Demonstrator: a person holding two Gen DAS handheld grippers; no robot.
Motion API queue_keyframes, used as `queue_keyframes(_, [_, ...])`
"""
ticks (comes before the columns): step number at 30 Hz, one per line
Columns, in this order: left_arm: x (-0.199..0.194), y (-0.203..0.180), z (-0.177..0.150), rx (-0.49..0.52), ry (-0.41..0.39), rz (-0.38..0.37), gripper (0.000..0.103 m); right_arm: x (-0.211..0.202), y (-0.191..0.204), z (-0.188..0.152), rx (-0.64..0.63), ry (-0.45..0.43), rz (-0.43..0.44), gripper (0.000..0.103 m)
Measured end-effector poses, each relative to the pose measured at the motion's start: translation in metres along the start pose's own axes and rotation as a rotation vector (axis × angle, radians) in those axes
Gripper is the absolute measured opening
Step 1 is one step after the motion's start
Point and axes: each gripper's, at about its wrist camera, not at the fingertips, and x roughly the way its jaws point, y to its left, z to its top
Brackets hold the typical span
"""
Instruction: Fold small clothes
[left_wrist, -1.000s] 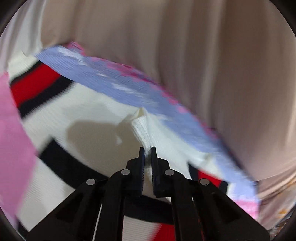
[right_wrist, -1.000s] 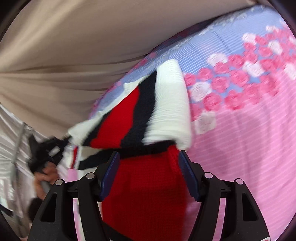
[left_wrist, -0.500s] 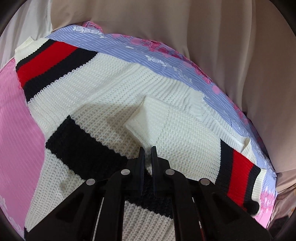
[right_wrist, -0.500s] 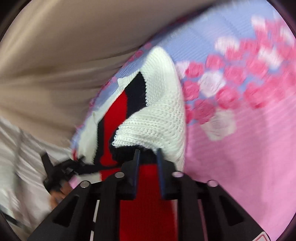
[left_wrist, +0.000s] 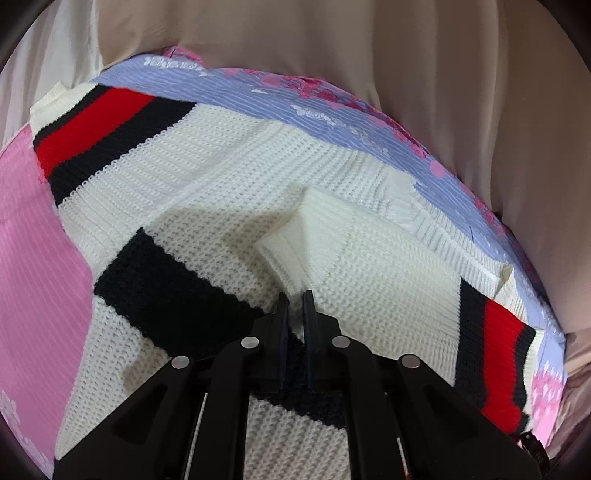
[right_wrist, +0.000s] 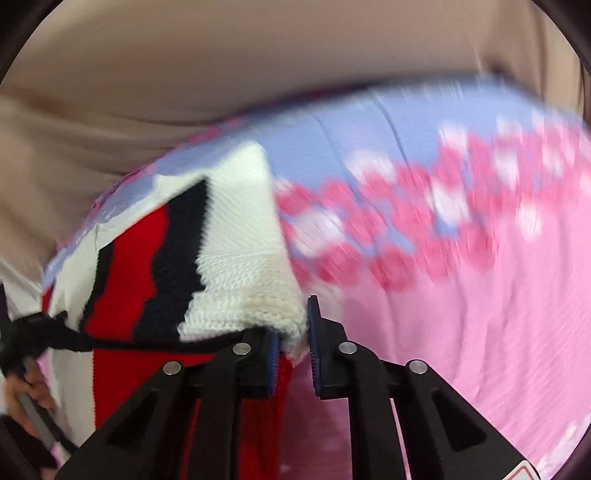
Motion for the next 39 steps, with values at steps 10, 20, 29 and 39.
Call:
queue_keyframes(10, [-0.001, 0.003, -0.004, 0.004, -0.008, -0.012, 0.009, -0.075, 0.031, -0.003, -0.059, -0.123, 0.057, 0.023])
queue_keyframes(20, [-0.002, 0.005, -0.006, 0.008, -0.009, -0.024, 0.009, 0.002, 0.045, 0.011, -0.103, 0.020, 0.030, 0.000])
queue_keyframes(29, [-0.029, 0.043, 0.010, -0.108, -0.032, -0.149, 0.032, -0.015, 0.069, 0.016, -0.181, 0.005, -0.046, 0.014])
queue_keyframes(39, [-0.049, 0.289, 0.120, -0.587, -0.214, 0.122, 0.072, -0.065, 0.119, -0.059, -0.337, 0.066, 0.093, 0.039])
